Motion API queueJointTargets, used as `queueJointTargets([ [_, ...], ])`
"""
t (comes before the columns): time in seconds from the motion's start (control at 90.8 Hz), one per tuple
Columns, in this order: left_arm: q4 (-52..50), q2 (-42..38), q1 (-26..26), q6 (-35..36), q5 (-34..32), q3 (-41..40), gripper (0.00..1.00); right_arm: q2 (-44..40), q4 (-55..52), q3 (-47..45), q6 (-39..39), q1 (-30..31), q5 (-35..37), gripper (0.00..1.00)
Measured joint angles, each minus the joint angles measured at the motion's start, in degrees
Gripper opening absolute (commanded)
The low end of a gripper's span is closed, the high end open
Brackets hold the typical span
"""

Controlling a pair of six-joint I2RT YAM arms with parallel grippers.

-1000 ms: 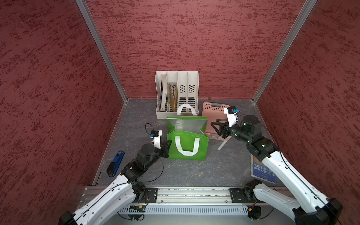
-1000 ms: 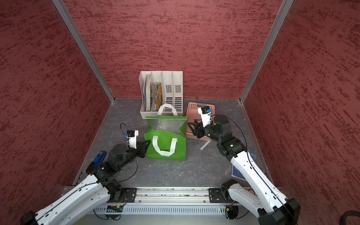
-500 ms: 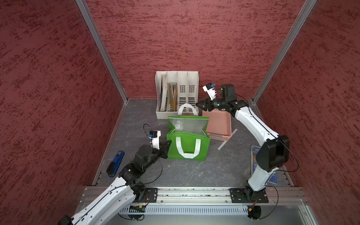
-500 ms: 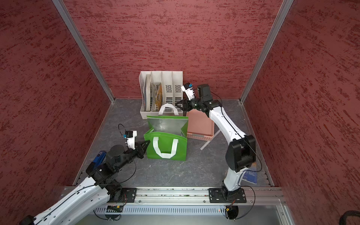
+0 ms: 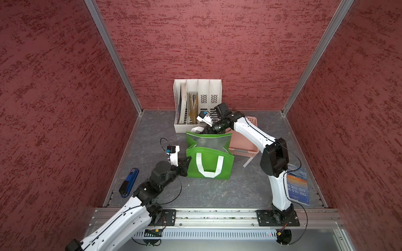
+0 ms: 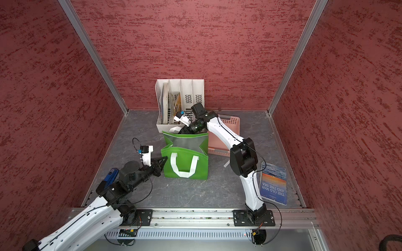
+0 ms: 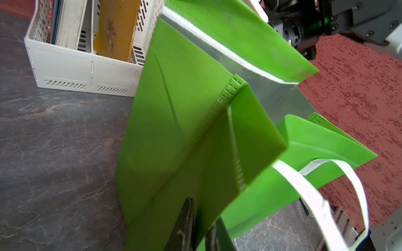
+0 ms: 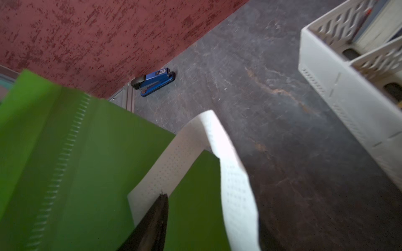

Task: Place the ice pack in the delivery bag
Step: Close the delivery bag at the center of the board.

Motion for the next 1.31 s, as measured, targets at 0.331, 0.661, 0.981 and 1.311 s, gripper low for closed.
queueJointTargets([
  [0.331,-0.52,0.85,0.74,-3.58,-3.43,0.0,0.75,-5.86,2.69,-9.53,0.28,2.47,0.28,0.52],
  [0.661,1.81,7.61,0.96,0.74,1.2,1.11,1.0,-9.14,4.5,-12.79,0.9,4.11,1.51,0.52],
  [0.981,6.38,9.29,6.23,11.37,5.35,4.11,1.0,-9.6,4.15,-12.94,0.22,4.33,2.43,0.52],
  [1.311,17.64,14.01,14.95,14.53,18.97,2.82,1.0,-9.97,3.13,-12.94,-0.42,4.33,2.51,0.52],
])
